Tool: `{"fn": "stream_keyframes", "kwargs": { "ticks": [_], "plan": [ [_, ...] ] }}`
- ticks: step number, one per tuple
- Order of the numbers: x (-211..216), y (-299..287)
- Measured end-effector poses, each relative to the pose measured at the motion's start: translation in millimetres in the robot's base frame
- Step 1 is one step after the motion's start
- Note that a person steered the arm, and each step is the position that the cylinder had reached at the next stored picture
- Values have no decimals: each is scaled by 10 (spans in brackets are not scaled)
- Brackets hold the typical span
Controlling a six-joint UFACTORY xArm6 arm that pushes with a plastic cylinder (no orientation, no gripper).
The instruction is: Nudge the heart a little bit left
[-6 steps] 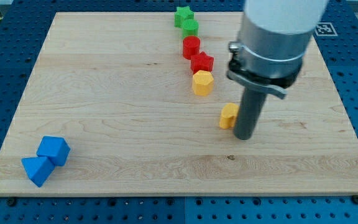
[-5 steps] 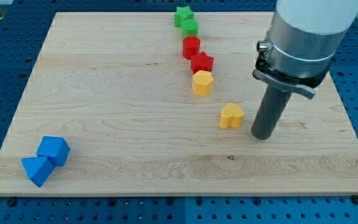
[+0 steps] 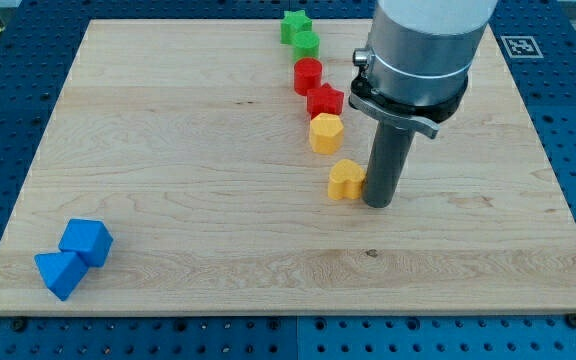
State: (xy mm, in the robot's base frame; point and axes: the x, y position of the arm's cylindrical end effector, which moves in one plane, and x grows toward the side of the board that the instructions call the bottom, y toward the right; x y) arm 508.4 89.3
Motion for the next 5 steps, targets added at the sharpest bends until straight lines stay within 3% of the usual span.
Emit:
{"fn": "stream_keyframes", "kwargs": {
  "ticks": [1, 2, 3, 4, 5],
  "plan": [
    [66, 0],
    [449, -58],
    [307, -627],
    [-298, -1495],
    [-449, -2566]
  ]
}}
